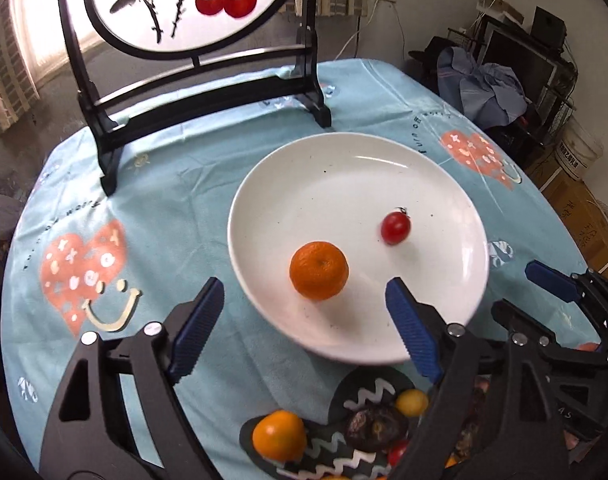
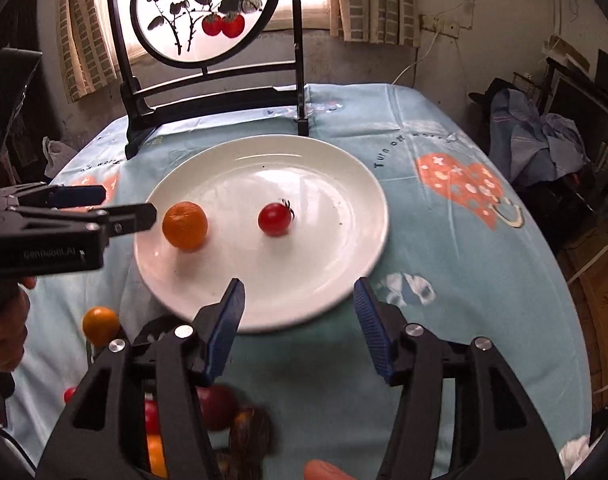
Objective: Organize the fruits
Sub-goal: 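Return to the fruit pile and grasp the olive-green tomato with the right tool, then grasp a red cherry tomato with the left tool while the right tool holds its tomato, then carry both tomatoes onto the white plate and open both tools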
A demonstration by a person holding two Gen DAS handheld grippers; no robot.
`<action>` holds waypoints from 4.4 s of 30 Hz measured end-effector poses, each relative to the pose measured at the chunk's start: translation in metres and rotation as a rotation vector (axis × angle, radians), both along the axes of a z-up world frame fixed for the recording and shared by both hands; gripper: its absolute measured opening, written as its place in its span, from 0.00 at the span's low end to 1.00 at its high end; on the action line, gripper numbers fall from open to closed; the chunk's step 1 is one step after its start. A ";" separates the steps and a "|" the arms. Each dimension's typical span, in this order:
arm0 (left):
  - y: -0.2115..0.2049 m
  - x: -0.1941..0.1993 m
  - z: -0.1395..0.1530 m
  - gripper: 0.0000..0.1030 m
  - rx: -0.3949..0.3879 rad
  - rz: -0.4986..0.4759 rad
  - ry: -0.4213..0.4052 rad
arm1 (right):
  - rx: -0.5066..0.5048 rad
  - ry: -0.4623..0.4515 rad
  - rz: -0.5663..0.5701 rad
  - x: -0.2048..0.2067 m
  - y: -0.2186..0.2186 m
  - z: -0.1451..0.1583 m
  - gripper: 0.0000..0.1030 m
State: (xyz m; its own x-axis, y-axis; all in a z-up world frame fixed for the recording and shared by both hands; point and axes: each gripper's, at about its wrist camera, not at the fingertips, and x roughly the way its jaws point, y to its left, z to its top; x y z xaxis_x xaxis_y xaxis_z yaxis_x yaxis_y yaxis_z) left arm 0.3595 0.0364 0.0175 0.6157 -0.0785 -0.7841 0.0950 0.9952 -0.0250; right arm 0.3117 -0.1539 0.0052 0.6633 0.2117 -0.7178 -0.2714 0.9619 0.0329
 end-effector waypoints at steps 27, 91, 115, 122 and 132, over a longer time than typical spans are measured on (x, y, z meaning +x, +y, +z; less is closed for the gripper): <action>0.056 -0.183 -0.056 0.87 -0.120 -0.014 -0.034 | 0.070 0.135 0.038 -0.134 0.025 -0.060 0.47; 0.038 -0.165 -0.012 0.26 -0.195 -0.171 -0.060 | 0.244 0.008 0.065 -0.153 -0.015 -0.025 0.37; -0.055 0.033 -0.050 0.33 0.011 -0.202 0.039 | 0.067 0.028 0.102 0.048 0.009 -0.040 0.43; -0.034 0.009 -0.032 0.67 -0.021 -0.134 0.003 | 0.087 -0.005 0.100 0.029 0.006 -0.020 0.54; -0.023 -0.071 0.003 0.86 -0.011 -0.096 -0.126 | 0.056 -0.081 0.064 -0.034 0.005 0.010 0.55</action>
